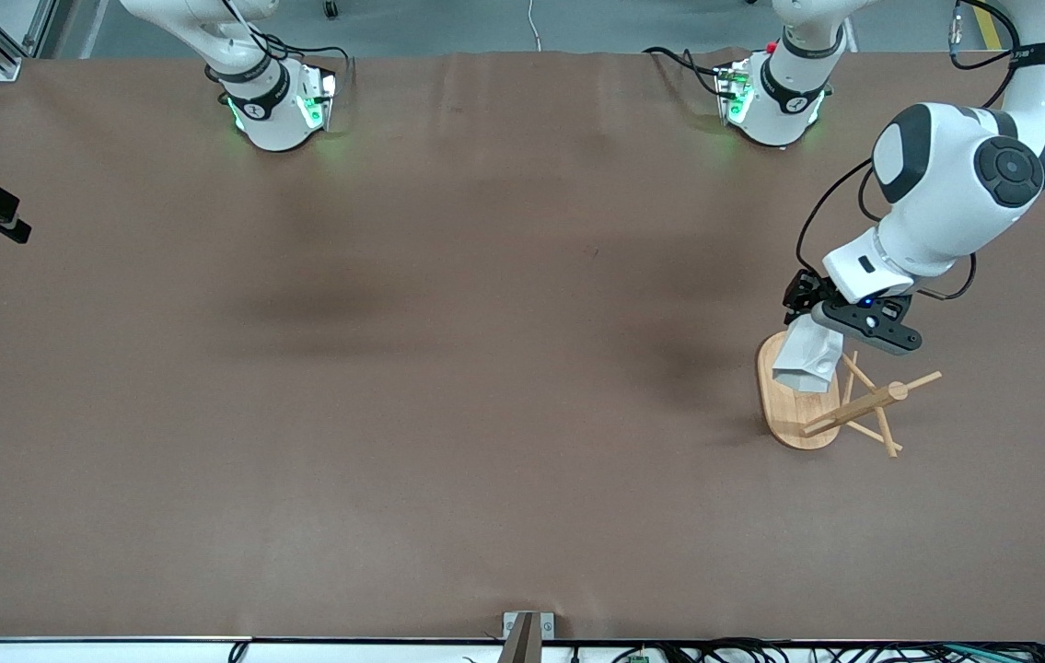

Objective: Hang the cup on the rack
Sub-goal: 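Lower the cup with the left gripper, threading its handle onto a peg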

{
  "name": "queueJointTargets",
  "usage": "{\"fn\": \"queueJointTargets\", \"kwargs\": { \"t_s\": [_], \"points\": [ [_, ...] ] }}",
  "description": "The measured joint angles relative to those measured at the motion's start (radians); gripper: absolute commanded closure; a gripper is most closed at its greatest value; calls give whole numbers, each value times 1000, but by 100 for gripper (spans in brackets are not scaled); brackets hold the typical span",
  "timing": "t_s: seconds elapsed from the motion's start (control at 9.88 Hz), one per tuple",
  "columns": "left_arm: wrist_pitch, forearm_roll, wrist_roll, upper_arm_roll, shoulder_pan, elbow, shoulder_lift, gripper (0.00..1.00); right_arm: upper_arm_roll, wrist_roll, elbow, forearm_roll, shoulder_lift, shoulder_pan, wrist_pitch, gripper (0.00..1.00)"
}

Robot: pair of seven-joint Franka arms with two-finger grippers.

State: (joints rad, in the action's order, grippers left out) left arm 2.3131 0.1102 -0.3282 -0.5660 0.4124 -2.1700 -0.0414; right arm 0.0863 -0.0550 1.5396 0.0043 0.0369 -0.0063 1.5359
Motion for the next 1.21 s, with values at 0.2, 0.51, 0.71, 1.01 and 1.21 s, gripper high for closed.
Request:
{"fn": "queueJointTargets", "kwargs": {
  "t_s": [0.2,0.51,0.71,1.01,1.21],
  "points": [
    [0,1,-49,0,30,5,-8,80,0,3,0,0,0,0,0,0],
    [0,1,-68,1,47,24,-34,80,-1,16,0,0,0,6,0,0],
    [0,1,-68,1,50,42,-55,77,-2,26,0,0,0,17,0,0],
    [0,1,-69,1,54,66,-91,62,-2,27,-1,0,0,18,0,0],
    [0,1,-70,1,56,75,-102,0,-1,27,-1,0,0,18,0,0]
  ]
}}
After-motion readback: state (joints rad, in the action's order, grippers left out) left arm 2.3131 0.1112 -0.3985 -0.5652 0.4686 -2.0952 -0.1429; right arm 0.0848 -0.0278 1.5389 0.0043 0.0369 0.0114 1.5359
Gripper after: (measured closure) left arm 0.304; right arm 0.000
